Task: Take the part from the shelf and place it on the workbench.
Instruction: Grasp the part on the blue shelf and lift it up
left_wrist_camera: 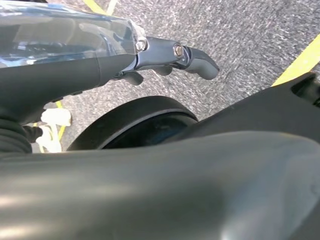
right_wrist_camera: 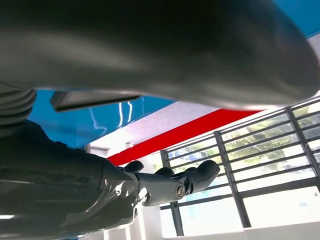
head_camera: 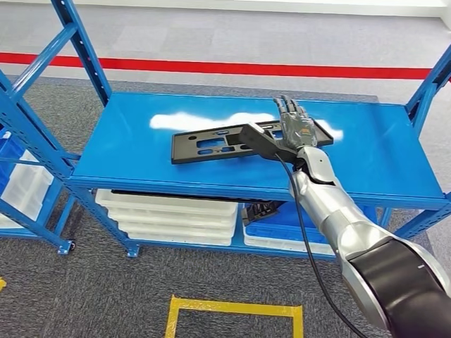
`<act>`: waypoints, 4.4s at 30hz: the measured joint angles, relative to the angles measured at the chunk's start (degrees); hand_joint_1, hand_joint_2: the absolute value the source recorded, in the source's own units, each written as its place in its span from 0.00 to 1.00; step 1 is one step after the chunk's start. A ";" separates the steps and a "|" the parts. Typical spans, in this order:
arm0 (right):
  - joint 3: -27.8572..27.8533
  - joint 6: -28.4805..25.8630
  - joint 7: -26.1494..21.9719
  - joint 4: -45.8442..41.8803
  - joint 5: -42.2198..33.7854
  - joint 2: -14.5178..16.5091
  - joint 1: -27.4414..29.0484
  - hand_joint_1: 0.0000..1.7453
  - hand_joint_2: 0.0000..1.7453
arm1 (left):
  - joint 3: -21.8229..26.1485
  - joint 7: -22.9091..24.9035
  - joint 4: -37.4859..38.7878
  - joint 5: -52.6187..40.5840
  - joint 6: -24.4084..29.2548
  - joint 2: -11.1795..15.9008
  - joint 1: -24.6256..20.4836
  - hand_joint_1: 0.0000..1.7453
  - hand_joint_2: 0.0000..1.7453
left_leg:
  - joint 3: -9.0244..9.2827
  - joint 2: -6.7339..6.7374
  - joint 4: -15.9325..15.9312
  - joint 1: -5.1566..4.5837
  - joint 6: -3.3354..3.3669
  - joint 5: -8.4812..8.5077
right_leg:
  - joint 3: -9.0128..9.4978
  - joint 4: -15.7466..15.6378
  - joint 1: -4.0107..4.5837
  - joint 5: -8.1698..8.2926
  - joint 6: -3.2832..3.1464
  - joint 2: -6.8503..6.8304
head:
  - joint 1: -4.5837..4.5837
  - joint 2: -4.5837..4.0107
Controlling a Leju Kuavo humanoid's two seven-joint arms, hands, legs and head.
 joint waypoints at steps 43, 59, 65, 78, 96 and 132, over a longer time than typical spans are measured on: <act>-0.10 0.03 0.08 0.15 0.29 0.20 0.19 0.00 0.00 | 0.03 -0.18 0.01 0.28 0.44 -0.01 0.07 0.00 0.00 | -0.06 0.00 0.72 -0.05 -0.80 -0.48 | -0.23 0.02 0.14 0.61 0.00 0.15 | -0.02 0.00; -0.07 -0.09 0.24 0.06 0.64 1.87 -0.56 0.00 0.00 | 0.09 -0.27 0.00 0.27 0.83 0.27 0.33 0.00 0.00 | 0.07 -0.13 0.87 -0.43 -0.15 -0.44 | -0.06 -0.20 -0.02 0.64 -0.89 0.07 | -0.07 0.00; -0.08 -0.09 0.24 0.11 0.42 1.52 -0.65 0.00 0.00 | 0.09 -0.19 0.01 0.22 0.74 0.24 0.18 0.00 0.00 | 0.85 0.16 -0.83 0.11 0.42 0.08 | -4.37 10.15 0.21 -5.55 0.15 0.05 | -0.01 0.00; -0.09 -0.07 0.07 0.13 0.22 0.94 -0.15 0.00 0.00 | 0.09 -0.15 0.01 0.25 0.66 0.14 0.06 0.00 0.00 | -1.06 0.06 3.91 0.19 -1.65 -3.15 | -0.26 -0.18 -0.20 1.10 -1.18 0.03 | -0.08 0.00; -0.10 -0.06 0.07 0.10 0.15 0.78 -0.51 0.00 0.00 | 0.08 -0.14 0.01 0.23 0.73 -0.01 0.03 0.00 0.00 | 0.76 0.19 -0.64 0.27 0.29 -0.02 | -5.27 11.42 0.11 -5.74 0.36 0.01 | 0.01 0.00; -0.10 0.10 0.07 0.11 0.15 0.52 -0.61 0.00 0.00 | 0.07 -0.21 0.01 0.21 0.74 -0.09 -0.01 0.00 0.00 | 0.72 0.19 -0.48 0.10 0.02 0.02 | -1.61 3.90 0.24 -0.23 0.44 -0.05 | 0.02 0.00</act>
